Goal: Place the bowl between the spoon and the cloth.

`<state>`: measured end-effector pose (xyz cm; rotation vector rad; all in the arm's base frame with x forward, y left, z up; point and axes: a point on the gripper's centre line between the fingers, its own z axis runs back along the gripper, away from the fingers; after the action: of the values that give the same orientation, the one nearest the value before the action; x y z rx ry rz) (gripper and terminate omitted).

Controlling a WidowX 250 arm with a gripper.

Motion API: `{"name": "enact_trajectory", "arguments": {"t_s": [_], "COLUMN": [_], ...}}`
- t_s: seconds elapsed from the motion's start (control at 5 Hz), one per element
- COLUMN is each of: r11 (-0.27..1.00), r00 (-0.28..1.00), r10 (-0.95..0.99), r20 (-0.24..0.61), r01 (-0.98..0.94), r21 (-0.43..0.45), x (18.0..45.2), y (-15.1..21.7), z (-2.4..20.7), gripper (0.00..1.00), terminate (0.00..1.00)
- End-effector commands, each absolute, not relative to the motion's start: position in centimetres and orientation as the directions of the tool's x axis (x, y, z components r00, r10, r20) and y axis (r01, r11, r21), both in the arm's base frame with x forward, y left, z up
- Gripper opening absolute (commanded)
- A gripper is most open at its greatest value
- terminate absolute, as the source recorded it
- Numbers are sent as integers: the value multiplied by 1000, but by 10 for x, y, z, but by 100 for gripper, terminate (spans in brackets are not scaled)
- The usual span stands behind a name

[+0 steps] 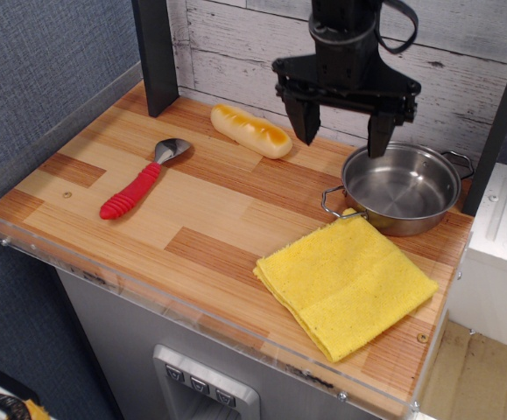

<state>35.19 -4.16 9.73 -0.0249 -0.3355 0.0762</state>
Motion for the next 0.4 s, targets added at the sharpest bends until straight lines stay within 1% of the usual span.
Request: {"name": "enact_trajectory", "arguments": {"t_s": [0.0, 0.2], "r11": [999, 999], "r00": [945, 953], "r10": [46, 39], "r20": [325, 302], "r01": [-37, -32], "r21": [-32, -29], "x": [372, 376], "y": [-44, -50], "z": [91, 82], "gripper": [100, 100], "terminate": [0, 0]}}
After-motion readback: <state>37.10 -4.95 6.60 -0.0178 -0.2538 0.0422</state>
